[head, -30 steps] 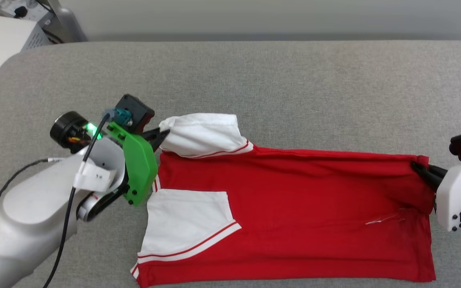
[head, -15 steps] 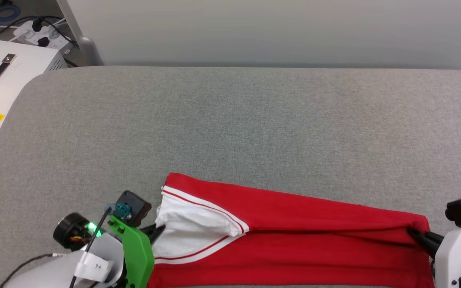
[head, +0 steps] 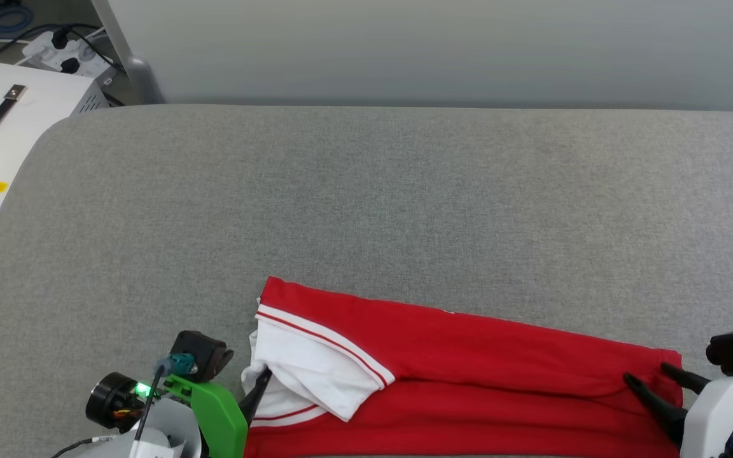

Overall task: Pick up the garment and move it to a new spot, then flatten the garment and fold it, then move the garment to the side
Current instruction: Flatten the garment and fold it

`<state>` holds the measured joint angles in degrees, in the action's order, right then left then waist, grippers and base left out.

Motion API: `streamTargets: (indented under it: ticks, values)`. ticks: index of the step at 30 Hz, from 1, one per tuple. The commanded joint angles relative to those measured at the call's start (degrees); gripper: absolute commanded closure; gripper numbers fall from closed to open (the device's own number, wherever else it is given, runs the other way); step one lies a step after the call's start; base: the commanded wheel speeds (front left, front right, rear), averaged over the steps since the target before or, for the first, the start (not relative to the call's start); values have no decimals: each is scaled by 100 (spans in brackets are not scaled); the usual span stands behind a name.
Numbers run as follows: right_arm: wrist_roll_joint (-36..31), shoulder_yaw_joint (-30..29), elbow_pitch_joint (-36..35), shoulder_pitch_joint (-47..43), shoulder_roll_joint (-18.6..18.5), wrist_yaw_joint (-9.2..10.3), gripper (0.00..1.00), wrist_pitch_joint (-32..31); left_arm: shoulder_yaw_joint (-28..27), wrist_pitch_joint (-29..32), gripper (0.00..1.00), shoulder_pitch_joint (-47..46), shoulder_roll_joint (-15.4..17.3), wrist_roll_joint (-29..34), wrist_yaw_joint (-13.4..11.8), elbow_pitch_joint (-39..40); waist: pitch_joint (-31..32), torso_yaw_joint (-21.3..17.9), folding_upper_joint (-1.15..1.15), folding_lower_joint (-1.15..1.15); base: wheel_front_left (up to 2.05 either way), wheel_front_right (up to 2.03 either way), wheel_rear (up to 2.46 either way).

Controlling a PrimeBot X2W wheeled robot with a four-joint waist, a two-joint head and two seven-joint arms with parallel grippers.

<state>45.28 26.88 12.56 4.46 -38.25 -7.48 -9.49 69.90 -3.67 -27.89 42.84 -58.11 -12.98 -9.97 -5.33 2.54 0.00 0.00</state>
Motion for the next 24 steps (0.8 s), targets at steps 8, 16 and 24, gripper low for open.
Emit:
streamTargets:
  ticks: [8, 16, 24]
  values:
    - [611, -1050, -1073, -513, -581, -1, 0, -699, -828, -1093, 0, 460, -21, 528, -1270, 372, 249, 39, 0, 0, 0, 0, 0]
    - [1537, -1565, -847, -734, -851, -1, 0, -2007, -1967, -1130, 0, 1012, -349, 1577, -1792, 757, 128, 165, 0, 0, 0, 0, 0]
    - [1635, -1424, -271, -518, -473, -1, 0, -2317, -2897, -1131, 0, 1517, -870, 2520, -1678, 892, -165, 394, 0, 0, 0, 0, 0]
